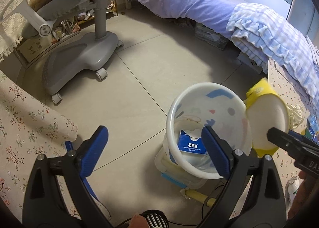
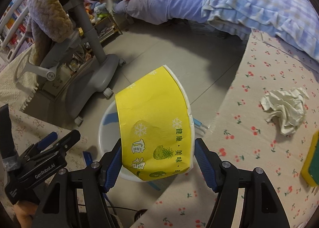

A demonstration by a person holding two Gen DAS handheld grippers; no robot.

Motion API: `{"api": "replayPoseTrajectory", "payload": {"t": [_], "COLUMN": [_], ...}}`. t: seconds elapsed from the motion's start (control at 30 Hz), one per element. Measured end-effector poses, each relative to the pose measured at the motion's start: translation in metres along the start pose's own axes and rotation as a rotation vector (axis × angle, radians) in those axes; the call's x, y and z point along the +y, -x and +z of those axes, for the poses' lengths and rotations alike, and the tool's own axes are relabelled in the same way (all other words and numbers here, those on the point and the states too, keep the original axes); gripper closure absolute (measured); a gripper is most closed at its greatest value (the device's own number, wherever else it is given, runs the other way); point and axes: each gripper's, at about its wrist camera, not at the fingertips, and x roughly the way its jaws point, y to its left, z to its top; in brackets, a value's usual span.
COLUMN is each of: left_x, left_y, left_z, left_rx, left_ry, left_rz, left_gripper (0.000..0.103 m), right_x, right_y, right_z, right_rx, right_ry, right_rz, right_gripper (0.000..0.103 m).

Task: Collect trash
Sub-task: 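Open the right tool over the white bin to drop the yellow bowl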

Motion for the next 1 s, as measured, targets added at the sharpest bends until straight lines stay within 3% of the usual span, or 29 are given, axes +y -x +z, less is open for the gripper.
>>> {"api": "replayPoseTrajectory", "payload": {"t": [0.03,0.1,0.47,1.0], "left_x": [0.000,-0.001,-0.009,-0.058], "left_y": [0.001,0.001,0.002,0.012], "left_z": [0.000,-0.001,-0.004,-0.029], "left_rx": [-0.003,-0.007,0.012,0.083], "left_ry": [0.000,-0.003,-0.023,-0.134], "left_rz": [0.003,0.009,-0.031,-0.158], "left_gripper": [0.008,0.007,0.007,0.007], "right_x": [0.001,0.003,-0.017,-0.128], "right_y": [-0.002,-0.002,0.038,0.148], "right_z": [0.001,0.002,-0.010,-0.076], "right_rx": [-0.002,-0.005,-0.043,-0.074], "right_ry": [0.006,0.012,0.012,-0.145], "right_rz": [0.001,-0.006,-0.049,-0.243], "right_gripper": [0.031,0.016,0.016,0.016]}}
